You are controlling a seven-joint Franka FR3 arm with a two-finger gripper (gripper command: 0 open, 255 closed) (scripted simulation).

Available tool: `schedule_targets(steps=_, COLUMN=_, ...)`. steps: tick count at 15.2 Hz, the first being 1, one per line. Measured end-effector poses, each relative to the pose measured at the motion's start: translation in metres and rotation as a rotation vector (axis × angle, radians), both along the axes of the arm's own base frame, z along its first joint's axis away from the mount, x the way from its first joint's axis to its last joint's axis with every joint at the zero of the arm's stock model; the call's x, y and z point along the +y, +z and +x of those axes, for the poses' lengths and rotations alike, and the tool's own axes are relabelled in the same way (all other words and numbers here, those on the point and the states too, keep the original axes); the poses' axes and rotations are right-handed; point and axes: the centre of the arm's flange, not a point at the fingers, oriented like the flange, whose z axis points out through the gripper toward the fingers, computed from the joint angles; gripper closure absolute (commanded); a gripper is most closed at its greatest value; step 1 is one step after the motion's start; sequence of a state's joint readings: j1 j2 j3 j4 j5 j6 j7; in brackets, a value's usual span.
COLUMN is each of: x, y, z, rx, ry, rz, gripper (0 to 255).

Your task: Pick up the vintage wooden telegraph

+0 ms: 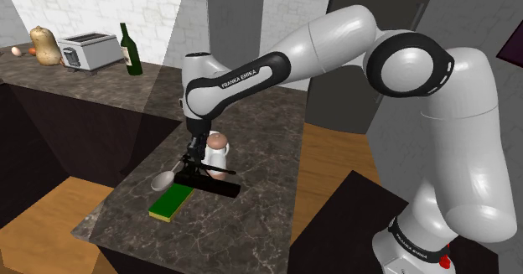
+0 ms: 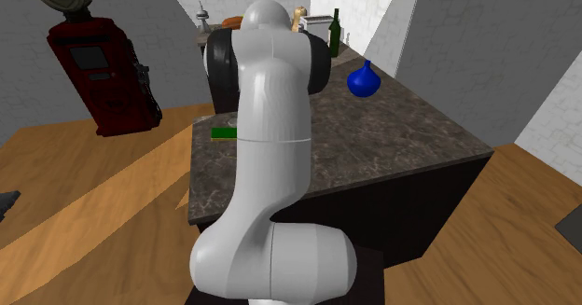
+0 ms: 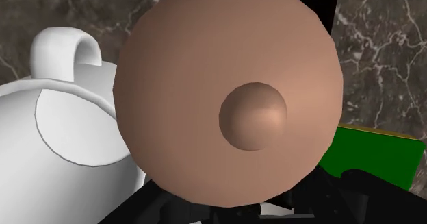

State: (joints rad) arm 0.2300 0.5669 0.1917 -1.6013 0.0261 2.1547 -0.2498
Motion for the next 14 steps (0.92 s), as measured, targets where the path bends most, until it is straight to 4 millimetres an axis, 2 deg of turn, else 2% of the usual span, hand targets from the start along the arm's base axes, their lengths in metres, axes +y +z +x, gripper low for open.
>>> schedule_targets(steps=7, x=0.000, y=0.000, z=0.000, rx=0.000, ry=0.000, rz=0.000, gripper=255)
schedule_targets(steps=14, x=0.000, y=0.031, z=0.002, rx=0.001, ry=0.000, rz=0.000, gripper=255)
